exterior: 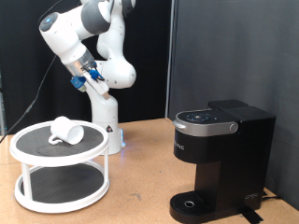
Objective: Make a cup of coffee with the keurig machine
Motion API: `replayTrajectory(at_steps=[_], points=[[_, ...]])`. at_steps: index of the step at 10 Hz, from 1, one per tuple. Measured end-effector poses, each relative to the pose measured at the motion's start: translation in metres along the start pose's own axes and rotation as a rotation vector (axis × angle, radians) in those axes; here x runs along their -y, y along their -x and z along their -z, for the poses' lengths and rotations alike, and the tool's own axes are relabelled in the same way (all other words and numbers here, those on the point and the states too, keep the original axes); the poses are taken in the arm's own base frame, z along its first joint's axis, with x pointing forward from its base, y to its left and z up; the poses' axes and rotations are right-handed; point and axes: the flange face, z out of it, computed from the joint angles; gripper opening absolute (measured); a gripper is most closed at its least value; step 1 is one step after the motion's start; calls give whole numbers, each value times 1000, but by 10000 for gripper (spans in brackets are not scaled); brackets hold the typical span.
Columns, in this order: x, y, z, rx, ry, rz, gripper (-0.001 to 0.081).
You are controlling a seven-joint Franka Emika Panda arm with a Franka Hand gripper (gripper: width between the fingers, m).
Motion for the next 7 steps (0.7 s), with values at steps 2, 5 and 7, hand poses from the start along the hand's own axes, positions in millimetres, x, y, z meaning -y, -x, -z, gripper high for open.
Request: replayTrajectory(at_steps=[2, 5, 7], points=[[3, -12, 3, 30, -62, -99, 734], [5, -23, 12, 125, -88, -204, 734], [8, -28, 13, 142, -64, -221, 734]])
